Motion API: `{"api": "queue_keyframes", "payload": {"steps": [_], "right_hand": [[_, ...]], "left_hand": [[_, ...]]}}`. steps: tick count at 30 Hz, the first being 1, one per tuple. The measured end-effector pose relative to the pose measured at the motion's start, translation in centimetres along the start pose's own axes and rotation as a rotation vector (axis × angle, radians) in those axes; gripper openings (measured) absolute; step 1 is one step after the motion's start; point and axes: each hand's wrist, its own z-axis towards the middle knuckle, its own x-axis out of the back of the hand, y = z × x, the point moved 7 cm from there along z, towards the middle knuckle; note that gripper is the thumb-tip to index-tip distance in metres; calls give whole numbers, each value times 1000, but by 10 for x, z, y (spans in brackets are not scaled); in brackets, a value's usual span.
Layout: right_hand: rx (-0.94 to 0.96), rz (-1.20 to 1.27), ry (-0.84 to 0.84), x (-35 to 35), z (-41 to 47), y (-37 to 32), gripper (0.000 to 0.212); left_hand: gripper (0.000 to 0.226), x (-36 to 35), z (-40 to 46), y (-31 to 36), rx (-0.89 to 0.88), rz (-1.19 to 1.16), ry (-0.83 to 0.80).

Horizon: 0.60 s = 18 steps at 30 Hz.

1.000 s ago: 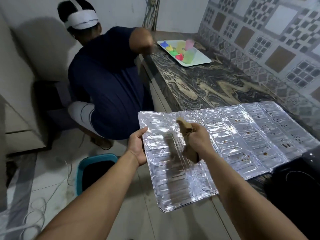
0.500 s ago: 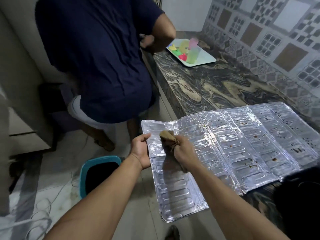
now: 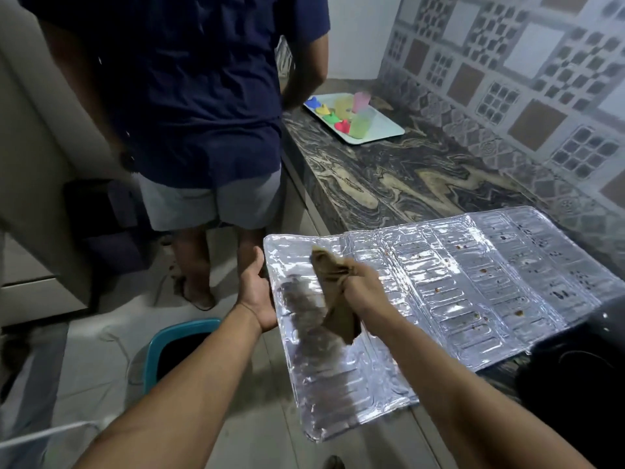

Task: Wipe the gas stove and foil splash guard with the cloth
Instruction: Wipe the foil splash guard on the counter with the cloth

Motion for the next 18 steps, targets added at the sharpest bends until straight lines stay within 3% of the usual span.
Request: {"api": "queue_keyframes", "payload": {"steps": [4,7,12,18], "right_hand": [[18,-283,354,77,45,-2,35],[4,-543,464,104,69,4,28],[-134,-749,382,87,94,32,36],[-12,-790,281,57,109,21,42]], "left_hand": [[65,-8,-3,10,11,72,16],[59,-11,1,15,7,132,66],[71,-9,13,13,3,129,44],[67,-2,21,13,-14,97,26]]}}
